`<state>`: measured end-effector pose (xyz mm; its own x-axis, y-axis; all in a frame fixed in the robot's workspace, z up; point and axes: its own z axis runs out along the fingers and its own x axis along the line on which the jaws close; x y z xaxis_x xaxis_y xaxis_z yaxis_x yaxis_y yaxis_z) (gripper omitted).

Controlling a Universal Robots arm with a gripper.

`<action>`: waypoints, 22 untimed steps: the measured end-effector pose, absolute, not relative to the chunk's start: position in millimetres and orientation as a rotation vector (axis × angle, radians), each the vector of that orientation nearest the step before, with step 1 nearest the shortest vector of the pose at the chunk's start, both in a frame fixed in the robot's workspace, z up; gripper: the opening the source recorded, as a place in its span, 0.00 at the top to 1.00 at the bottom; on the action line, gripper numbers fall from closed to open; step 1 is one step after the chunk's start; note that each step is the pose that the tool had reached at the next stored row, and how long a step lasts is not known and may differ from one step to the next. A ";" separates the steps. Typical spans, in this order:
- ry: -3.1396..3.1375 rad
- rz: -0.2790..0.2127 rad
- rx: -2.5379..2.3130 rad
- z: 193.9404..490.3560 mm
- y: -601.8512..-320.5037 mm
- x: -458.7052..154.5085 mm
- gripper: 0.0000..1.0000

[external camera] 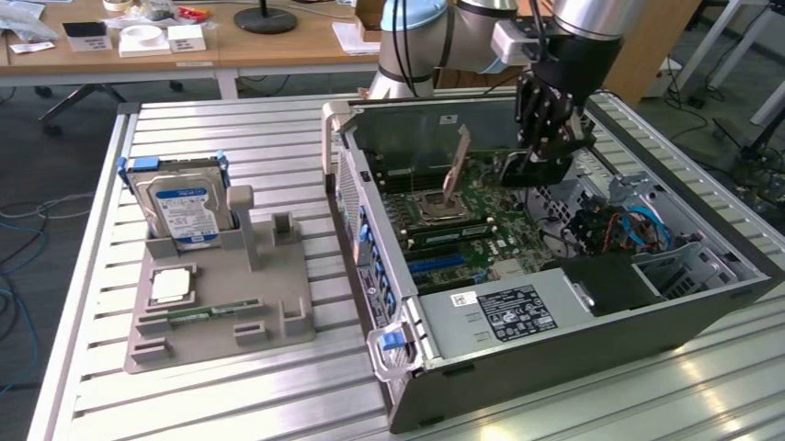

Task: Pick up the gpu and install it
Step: 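Insert the gpu into the slot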

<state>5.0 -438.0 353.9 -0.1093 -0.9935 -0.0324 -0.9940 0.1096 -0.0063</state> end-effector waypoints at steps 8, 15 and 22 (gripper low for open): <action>2.319 0.026 -2.077 351.2 -438.1 2.7 0.73; 2.319 0.026 -2.077 350.2 -438.1 2.1 0.73; 2.319 0.026 -2.077 350.2 -438.1 2.1 0.73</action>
<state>2.1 -438.1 350.2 -0.1095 -0.9935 -0.0324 -0.9939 0.1098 -0.0063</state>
